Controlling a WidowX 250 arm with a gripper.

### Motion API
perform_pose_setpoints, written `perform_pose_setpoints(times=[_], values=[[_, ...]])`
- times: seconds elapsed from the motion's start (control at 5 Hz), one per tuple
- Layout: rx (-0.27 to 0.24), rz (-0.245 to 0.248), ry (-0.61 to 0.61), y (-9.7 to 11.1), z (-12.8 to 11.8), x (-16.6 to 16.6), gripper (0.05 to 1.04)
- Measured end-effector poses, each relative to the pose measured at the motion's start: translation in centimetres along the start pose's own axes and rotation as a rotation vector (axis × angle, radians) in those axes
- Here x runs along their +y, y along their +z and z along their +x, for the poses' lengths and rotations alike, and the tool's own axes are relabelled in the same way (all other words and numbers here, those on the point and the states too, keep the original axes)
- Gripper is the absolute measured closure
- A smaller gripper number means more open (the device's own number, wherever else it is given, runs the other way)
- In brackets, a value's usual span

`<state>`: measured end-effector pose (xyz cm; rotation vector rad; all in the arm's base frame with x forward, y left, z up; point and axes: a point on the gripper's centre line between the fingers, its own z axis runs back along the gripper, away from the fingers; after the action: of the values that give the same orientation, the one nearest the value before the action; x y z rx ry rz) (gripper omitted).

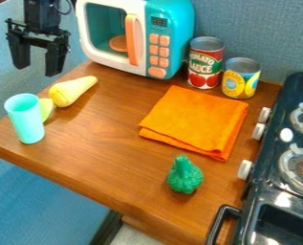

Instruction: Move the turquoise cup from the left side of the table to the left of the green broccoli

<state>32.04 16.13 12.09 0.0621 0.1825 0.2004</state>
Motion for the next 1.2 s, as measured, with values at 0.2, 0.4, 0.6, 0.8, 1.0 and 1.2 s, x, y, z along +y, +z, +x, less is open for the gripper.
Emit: perform_pose_setpoints(times=[0.2,0.4,0.6,0.8,1.0,1.2], values=[[0.046,-0.009,-0.008,-1.7,0.0,-0.3,0.079],[0.03,-0.009,-0.067,-3.2,-1.5,-0.7,0.079],[-0.031,0.056,-0.052,-1.7,-2.6,0.0,0.079],[-0.03,0.086,-0.054,-1.9,-3.8,0.3,0.079],[-0.032,0.123,-0.062,-2.4,-3.8,0.7,0.079],[-0.019,0.114,-0.084,-2.8,-3.7,0.6,0.079]])
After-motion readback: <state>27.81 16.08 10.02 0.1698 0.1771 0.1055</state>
